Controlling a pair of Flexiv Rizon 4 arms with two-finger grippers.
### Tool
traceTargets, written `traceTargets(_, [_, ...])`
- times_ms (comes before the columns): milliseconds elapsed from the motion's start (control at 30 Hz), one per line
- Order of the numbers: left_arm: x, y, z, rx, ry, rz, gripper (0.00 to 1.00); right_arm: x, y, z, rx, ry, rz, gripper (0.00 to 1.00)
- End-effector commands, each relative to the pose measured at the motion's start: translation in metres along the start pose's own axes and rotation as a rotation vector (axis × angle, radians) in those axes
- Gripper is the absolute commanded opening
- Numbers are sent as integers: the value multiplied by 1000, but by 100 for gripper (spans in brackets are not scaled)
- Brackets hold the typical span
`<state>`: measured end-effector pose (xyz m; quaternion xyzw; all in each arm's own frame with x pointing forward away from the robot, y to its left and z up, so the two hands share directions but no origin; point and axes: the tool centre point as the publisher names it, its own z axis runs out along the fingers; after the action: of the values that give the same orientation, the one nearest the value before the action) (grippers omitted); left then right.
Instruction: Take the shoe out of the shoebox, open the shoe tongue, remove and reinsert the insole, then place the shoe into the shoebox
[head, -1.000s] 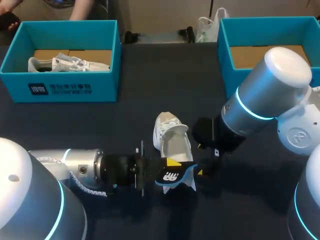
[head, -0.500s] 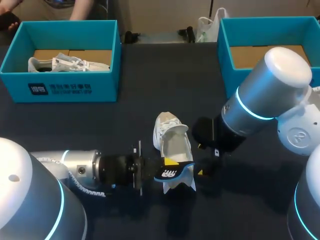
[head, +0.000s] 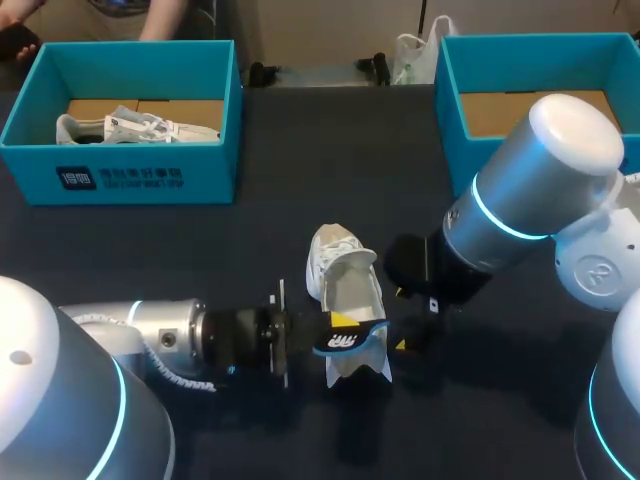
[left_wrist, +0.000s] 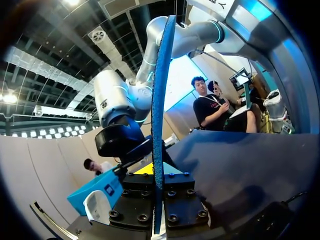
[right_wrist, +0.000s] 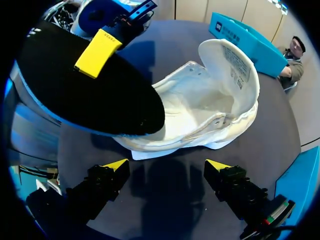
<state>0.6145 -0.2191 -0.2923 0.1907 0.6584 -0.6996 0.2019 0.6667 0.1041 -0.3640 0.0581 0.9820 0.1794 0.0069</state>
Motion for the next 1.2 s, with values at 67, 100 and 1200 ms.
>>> traceTargets(67, [-2,6,5,-7,-10,0,0,1,1,1,3,-3,0,100])
traceTargets(100, [-2,7,5,-9,-12,-1,0,1,1,1,3,-3,0,100])
traceTargets(1200, [-11,51,7,-100,-39,-2,0,1,1,1,3,-3,0,100])
